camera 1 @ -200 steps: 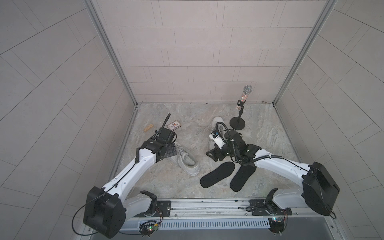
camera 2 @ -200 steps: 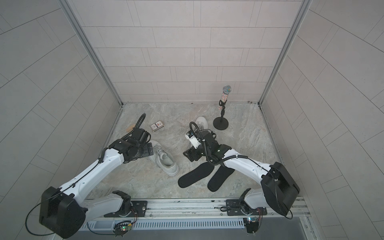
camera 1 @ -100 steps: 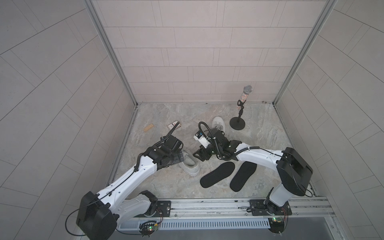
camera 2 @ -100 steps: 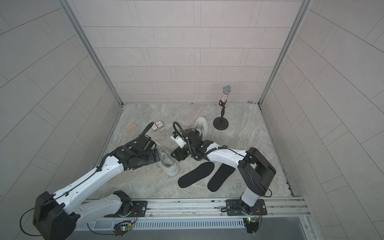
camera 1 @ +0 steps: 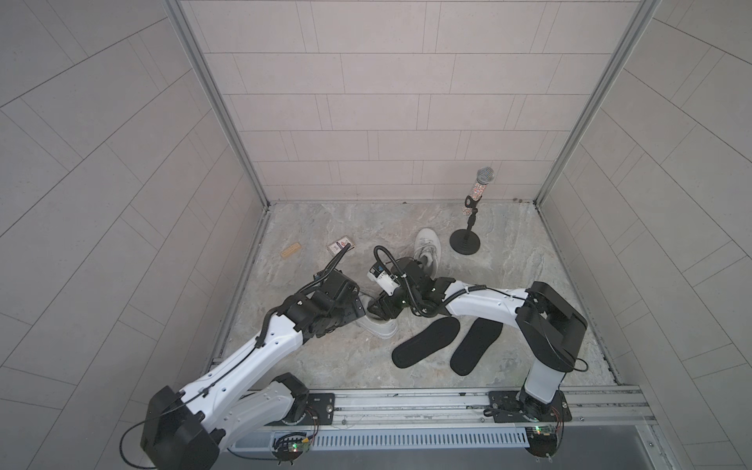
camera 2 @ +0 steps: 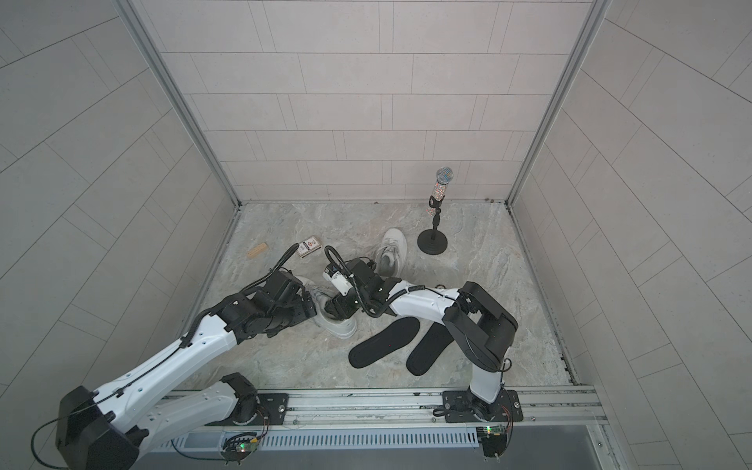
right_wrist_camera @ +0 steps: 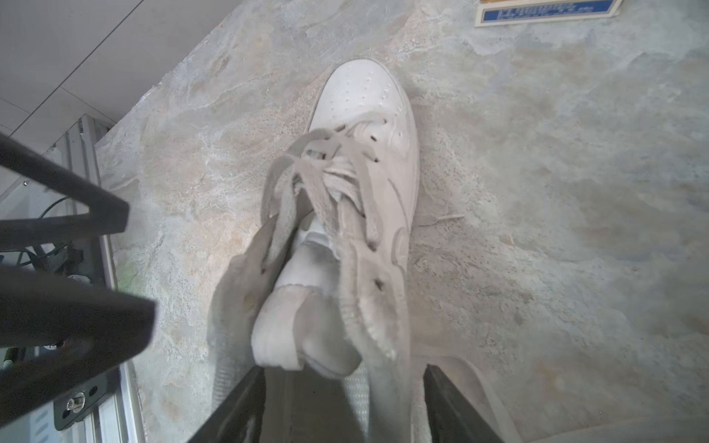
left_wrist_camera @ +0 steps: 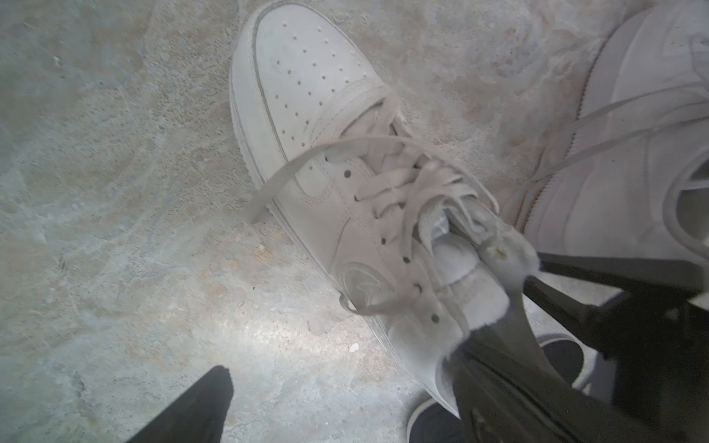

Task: Insert the insole into the shoe
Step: Adjust the shoe at the center of the board.

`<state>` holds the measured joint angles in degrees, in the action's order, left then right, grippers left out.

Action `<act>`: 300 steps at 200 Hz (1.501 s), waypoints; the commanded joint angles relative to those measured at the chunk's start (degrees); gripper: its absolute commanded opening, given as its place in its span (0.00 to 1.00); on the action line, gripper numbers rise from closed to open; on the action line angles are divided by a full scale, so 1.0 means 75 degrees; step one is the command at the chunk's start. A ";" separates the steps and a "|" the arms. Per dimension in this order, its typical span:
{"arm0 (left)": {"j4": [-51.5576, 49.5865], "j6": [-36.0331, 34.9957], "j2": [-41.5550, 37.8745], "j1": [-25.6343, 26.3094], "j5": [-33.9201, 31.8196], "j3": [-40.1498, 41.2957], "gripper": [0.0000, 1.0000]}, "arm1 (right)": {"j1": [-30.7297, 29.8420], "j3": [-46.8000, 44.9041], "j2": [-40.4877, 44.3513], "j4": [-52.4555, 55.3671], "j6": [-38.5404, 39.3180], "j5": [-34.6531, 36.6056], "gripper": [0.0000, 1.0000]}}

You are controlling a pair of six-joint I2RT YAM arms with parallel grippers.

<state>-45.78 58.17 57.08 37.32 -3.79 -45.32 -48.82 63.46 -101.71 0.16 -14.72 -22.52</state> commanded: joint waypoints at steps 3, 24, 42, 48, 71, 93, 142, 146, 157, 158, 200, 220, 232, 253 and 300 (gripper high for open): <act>-0.0272 0.0608 -0.0001 0.0461 -0.0319 0.0086 0.96 | -0.0007 -0.0059 -0.0016 -0.0279 -0.0226 0.0332 0.64; -0.0078 0.0722 0.0371 0.0663 -0.0338 0.0173 0.96 | 0.0016 -0.0103 0.0015 -0.0310 -0.0277 0.0448 0.64; 0.0340 0.0823 0.0547 0.0672 -0.0330 0.0367 0.96 | 0.0052 -0.0137 -0.0004 -0.0297 -0.0295 0.0482 0.64; 0.0472 0.0902 0.0568 0.0667 -0.0406 0.0417 0.95 | 0.0063 -0.0148 -0.0004 -0.0283 -0.0284 0.0489 0.63; 0.0801 0.0925 0.0592 0.0618 -0.0818 0.0512 0.90 | 0.0087 -0.0114 -0.0005 -0.0184 -0.0189 0.0484 0.59; 0.0995 0.0713 0.0732 0.0370 -0.0796 0.0545 0.82 | 0.0089 -0.0069 -0.0014 -0.0137 -0.0135 0.0541 0.56; 0.0775 0.0361 0.0915 0.0151 -0.1055 0.0589 0.59 | 0.0128 0.0209 -0.0215 -0.0033 -0.0232 0.0928 0.39; 0.0766 0.0334 0.0892 0.0132 -0.1064 0.0612 0.57 | 0.0142 0.0219 -0.0230 -0.0039 -0.0273 0.0954 0.38; 0.0725 0.0308 0.0862 0.0082 -0.1069 0.0697 0.54 | 0.0186 0.0212 -0.0266 -0.0087 -0.0393 0.1032 0.31; 0.0725 0.0307 0.0856 0.0084 -0.1061 0.0704 0.53 | 0.0189 0.0211 -0.0266 -0.0101 -0.0410 0.1045 0.30; 0.0462 0.0081 0.0543 -0.0182 -0.1179 0.0894 0.42 | 0.0483 0.0076 -0.0255 -0.0278 -0.1085 0.1473 0.15; 0.0365 -0.0100 0.0400 -0.0250 -0.1211 0.0901 0.38 | 0.0561 0.0058 -0.0293 -0.0274 -0.1140 0.1600 0.10; 0.0298 -0.0167 0.0320 -0.0282 -0.1241 0.0919 0.36 | 0.0619 0.0058 -0.0332 -0.0241 -0.1163 0.1615 0.08; 0.0333 -0.0248 0.0205 -0.0352 -0.1215 0.0973 0.40 | 0.0662 0.0097 -0.0310 -0.0181 -0.1116 0.1512 0.08; 0.1092 -0.0531 0.0689 -0.0347 0.0018 0.0210 0.71 | 0.0525 -0.0147 -0.0201 -0.0786 -0.1894 0.1155 0.05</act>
<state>-40.32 55.16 59.55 34.89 -7.33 -39.72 -44.16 64.07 -102.83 -3.53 -24.27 -13.10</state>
